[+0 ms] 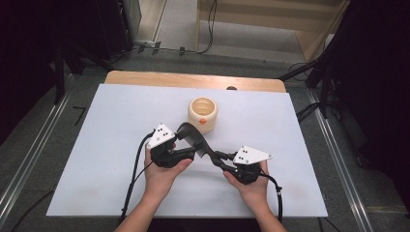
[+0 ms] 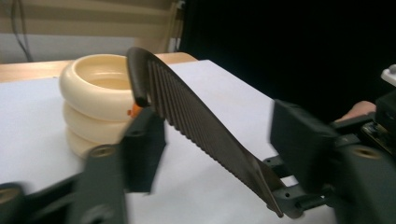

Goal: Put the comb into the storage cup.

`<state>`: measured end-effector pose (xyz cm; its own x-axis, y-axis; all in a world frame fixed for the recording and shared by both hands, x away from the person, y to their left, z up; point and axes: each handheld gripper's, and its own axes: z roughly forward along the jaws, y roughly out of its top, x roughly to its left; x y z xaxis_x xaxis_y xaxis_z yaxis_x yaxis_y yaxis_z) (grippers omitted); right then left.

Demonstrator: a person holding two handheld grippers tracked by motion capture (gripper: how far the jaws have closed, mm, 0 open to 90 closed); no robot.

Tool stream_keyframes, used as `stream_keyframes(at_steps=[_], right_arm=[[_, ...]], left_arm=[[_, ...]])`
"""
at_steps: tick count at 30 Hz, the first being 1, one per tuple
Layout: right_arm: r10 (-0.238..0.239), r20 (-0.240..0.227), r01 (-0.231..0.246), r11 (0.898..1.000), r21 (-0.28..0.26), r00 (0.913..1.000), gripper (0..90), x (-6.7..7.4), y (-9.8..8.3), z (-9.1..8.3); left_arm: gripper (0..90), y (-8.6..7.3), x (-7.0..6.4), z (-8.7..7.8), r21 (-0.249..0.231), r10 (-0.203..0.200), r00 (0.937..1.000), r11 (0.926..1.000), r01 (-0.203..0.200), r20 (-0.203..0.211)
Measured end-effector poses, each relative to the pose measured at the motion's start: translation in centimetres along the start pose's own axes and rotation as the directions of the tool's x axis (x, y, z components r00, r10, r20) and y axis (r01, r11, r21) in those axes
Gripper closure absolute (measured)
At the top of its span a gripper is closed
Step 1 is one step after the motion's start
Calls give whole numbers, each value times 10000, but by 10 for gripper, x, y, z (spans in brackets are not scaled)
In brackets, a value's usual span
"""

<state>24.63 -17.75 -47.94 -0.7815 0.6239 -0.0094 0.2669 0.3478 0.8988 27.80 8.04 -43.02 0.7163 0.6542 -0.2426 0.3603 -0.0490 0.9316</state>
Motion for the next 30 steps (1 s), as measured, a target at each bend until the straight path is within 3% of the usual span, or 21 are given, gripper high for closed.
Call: stream_keyframes(at_steps=[8,13,19,23,24,27,30], right_arm=[[-131,115,134,9997,-191,9998,708,4,-1,1],[-239,221,245,9994,-264,9995,707,7,0,2],[-153,347,163,9995,-283,9993,708,9,-2,5],[-27,458,36,9998,-213,9989,706,10,-6,9],[-56,449,64,9998,-169,9990,705,9,-6,10],[133,327,-125,9996,-271,9994,693,9,-7,11],[330,209,-314,9971,-693,9992,550,6,-8,8]], left_arm=[[670,2,6,1,143,-896,9959,9959,894,131],[731,2,7,1,285,-1093,9935,9937,1084,329],[779,2,12,3,458,-1751,9806,9841,1716,878],[850,1,14,6,588,-2074,9623,9780,2000,1762],[864,2,13,7,604,-2076,9606,9780,1998,1850],[866,4,10,7,552,-1708,9658,9851,1631,1950],[867,8,10,3,428,-1308,9742,9912,1250,1841]])
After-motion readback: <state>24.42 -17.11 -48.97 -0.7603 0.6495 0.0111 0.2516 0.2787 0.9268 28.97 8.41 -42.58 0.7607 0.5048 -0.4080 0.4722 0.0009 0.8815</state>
